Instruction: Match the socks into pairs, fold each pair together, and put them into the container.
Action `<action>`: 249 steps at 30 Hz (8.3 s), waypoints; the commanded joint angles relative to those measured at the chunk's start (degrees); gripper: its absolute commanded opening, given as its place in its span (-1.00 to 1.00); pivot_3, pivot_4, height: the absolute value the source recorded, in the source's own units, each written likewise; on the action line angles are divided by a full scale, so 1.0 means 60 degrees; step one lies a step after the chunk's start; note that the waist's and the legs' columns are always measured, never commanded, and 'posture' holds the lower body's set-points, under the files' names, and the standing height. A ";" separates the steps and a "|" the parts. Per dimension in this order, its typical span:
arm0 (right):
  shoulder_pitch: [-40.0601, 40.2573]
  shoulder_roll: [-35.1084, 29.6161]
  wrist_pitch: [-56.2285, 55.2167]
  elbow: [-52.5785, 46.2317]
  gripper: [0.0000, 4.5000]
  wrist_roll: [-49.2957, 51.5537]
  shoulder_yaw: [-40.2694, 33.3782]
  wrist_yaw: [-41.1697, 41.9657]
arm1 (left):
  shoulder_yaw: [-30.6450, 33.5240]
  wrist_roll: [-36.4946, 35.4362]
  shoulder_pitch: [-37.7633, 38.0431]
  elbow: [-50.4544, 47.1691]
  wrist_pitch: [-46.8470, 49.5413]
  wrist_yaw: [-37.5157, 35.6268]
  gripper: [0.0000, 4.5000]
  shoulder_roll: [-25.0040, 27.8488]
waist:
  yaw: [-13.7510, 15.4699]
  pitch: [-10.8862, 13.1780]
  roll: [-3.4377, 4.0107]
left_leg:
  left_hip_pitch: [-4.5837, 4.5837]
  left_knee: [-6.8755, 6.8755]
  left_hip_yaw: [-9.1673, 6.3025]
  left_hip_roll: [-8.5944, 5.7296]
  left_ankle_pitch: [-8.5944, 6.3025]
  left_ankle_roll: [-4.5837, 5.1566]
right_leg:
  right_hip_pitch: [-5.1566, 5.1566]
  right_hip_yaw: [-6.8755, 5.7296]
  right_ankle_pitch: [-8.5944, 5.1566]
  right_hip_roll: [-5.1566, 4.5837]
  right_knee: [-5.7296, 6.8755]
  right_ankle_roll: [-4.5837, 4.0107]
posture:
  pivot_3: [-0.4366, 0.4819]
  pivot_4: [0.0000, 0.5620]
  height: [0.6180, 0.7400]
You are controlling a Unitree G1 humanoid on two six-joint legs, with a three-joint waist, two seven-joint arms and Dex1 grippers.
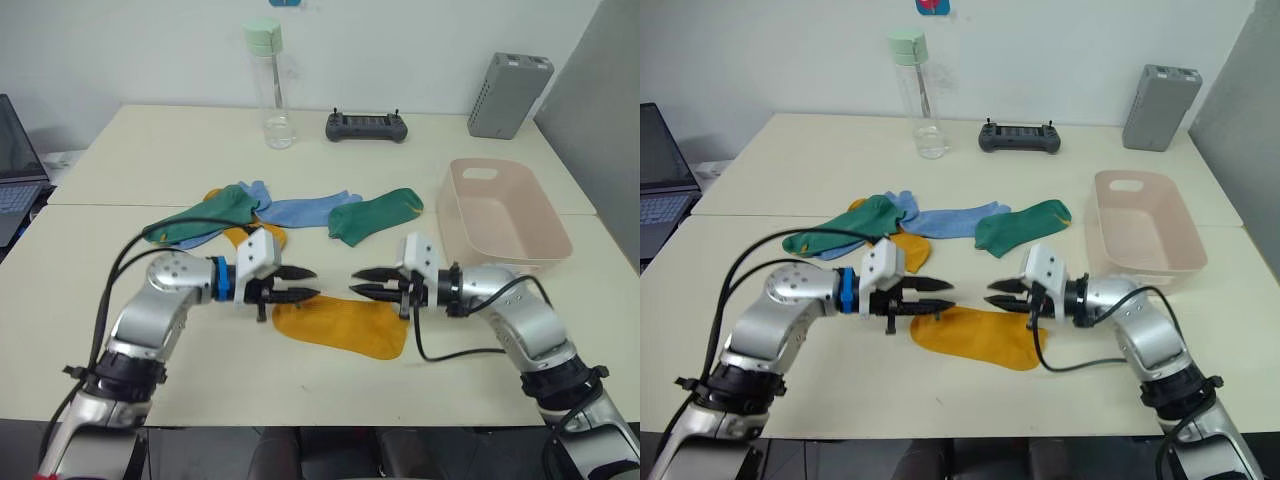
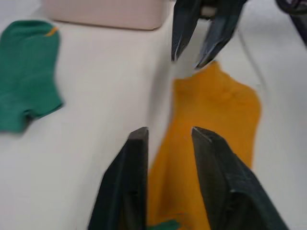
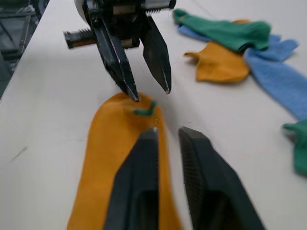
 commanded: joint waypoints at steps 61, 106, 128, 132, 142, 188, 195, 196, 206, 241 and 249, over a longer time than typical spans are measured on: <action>0.1843 -0.0779 0.0506 -0.2111 1.00 0.0803 -0.2467 -0.2262 | 0.4062 -0.0220 0.3445 0.0446 -0.1355 0.4711 0.98 -0.0591 | 0.0122 -0.0007 -0.0010 | 0.0018 0.0016 0.0044 0.0003 0.0001 -0.0002 | 0.0003 0.0028 -0.0026 -0.0016 -0.0009 -0.0048 | -0.05 -0.47 1.00; 0.1297 -0.0441 0.0962 -0.2565 1.00 0.0475 -0.1698 -0.2586 | 0.2078 -0.0805 -0.1562 0.1976 0.0807 0.3162 -0.99 -0.0940 | 0.0006 -0.0008 -0.0010 | 0.0005 0.0014 0.0056 0.0003 0.0002 0.0000 | 0.0005 0.0031 0.0017 -0.0011 -0.0008 0.0031 | -0.05 -0.47 1.00; 0.1206 -0.0331 0.0837 -0.2378 1.00 0.0333 -0.1662 -0.2492 | 0.3394 -0.1437 -0.4739 0.3400 0.0830 0.3719 -0.99 -0.0124 | 0.0087 -0.0002 -0.0019 | -0.0007 0.0023 0.0043 0.0001 0.0002 -0.0001 | 0.0004 0.0021 0.0021 -0.0007 -0.0013 0.0038 | -0.05 -0.47 1.00; 0.1214 -0.0309 0.0834 -0.2367 1.00 0.0327 -0.1697 -0.2521 | 0.2585 -0.1667 -0.3858 0.1893 0.1803 0.3307 -0.99 -0.0199 | 0.0023 -0.0005 -0.0014 | -0.0003 0.0019 0.0044 0.0002 0.0002 -0.0001 | 0.0007 0.0023 0.0020 -0.0007 -0.0009 0.0037 | -0.05 -0.47 1.00; 0.1231 -0.0753 0.0604 -0.2169 1.00 0.0250 -0.2053 -0.2302 | -0.0133 -0.1362 -0.0811 -0.2066 0.3269 0.3758 -0.99 -0.1043 | -0.0007 -0.0006 -0.0012 | 0.0001 0.0022 0.0046 0.0001 0.0002 -0.0001 | 0.0013 0.0034 0.0021 -0.0009 -0.0011 0.0037 | -0.05 -0.47 1.00; 0.0802 -0.0620 -0.0720 -0.0991 0.43 -0.2111 0.1005 -0.1114 | -0.0340 0.2279 -0.3729 0.6006 -0.1214 0.3789 0.11 -0.2065 | 0.0053 -0.0004 -0.0012 | -0.0006 0.0019 0.0041 -0.0004 0.0004 0.0002 | 0.0002 0.0025 0.0018 -0.0004 -0.0013 0.0035 | -0.05 -0.47 1.00; 0.0779 -0.0671 -0.0724 -0.1102 -0.63 -0.1978 0.0689 -0.1081 | -0.0309 0.2333 -0.3650 0.5933 -0.1128 0.3612 -0.81 -0.2136 | 0.0051 -0.0004 -0.0012 | -0.0006 0.0019 0.0041 -0.0004 0.0004 0.0002 | 0.0003 0.0025 0.0019 -0.0003 -0.0012 0.0036 | -0.05 -0.47 1.00; 0.0810 -0.0750 -0.0728 -0.1190 -0.77 -0.1938 0.0618 -0.1044 | -0.0303 0.2334 -0.3632 0.5905 -0.1114 0.3609 -0.93 -0.2138 | 0.0051 -0.0004 -0.0012 | -0.0006 0.0019 0.0040 -0.0004 0.0004 0.0002 | 0.0004 0.0025 0.0019 -0.0003 -0.0012 0.0036 | -0.05 -0.47 1.00; 0.0468 -0.1861 -0.1948 -0.0940 -0.98 -0.2250 0.0270 -0.0142 | 0.0433 0.1596 -0.3247 0.4846 0.0286 0.3857 -1.00 -0.2186 | 0.0041 -0.0004 -0.0012 | -0.0005 0.0021 0.0040 -0.0005 0.0004 0.0002 | 0.0006 0.0026 0.0019 -0.0004 -0.0013 0.0037 | -0.05 -0.47 1.00; 0.0257 -0.2145 -0.4829 0.1000 -1.00 -0.2468 -0.0055 0.0856 | 0.0412 0.0714 -0.2821 0.4015 0.2191 0.3699 -0.99 -0.2621 | 0.0024 -0.0004 -0.0011 | 0.0004 0.0028 0.0027 -0.0007 0.0005 0.0001 | 0.0023 0.0020 0.0024 -0.0003 -0.0010 0.0040 | -0.05 -0.47 1.00; -0.0081 -0.2240 -0.5809 0.1820 -1.00 -0.2768 -0.0221 0.0765 | 0.1234 0.0086 -0.1983 0.2397 0.3301 0.4240 -0.99 -0.2286 | 0.0009 -0.0004 -0.0011 | 0.0008 0.0030 0.0027 -0.0006 0.0005 0.0001 | 0.0025 0.0020 0.0024 -0.0004 -0.0007 0.0041 | -0.05 -0.47 1.00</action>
